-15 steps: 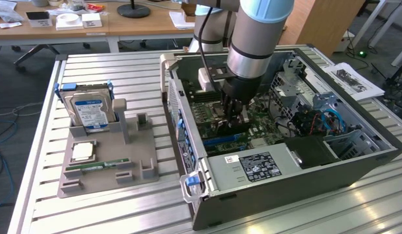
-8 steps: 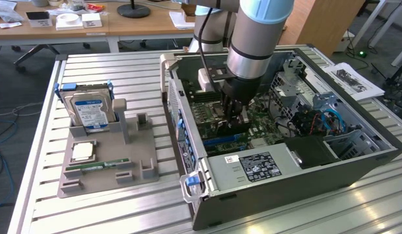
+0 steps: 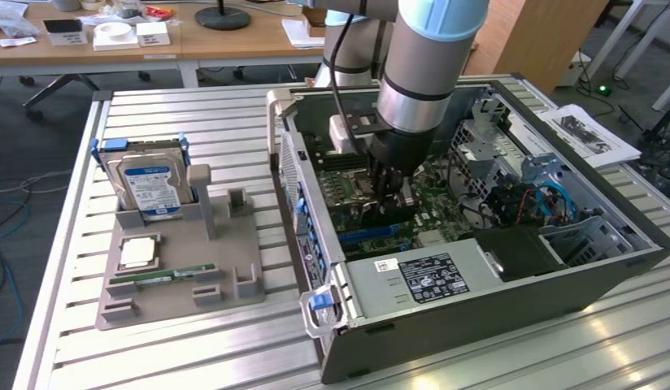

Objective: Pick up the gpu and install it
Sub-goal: 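Insert the gpu into the slot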

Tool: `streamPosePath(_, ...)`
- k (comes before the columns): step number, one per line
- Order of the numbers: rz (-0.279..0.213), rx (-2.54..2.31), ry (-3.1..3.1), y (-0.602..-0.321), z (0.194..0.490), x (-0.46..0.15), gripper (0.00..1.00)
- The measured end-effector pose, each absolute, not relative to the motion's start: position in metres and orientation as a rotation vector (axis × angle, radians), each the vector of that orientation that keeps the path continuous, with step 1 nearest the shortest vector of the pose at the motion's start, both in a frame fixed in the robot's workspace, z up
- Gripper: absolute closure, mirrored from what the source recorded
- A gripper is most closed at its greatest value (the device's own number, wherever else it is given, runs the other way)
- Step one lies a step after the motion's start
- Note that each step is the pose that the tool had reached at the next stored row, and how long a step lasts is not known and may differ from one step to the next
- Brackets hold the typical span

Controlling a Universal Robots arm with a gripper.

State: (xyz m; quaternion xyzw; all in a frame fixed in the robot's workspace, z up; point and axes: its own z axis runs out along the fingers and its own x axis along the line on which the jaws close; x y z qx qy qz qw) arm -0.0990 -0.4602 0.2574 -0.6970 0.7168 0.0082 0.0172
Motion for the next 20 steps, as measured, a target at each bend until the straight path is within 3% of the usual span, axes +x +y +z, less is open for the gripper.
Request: streamPosePath(20, 0.025, -2.158, 2.235, -0.4601, 0.2539, -0.1002, 0.73)
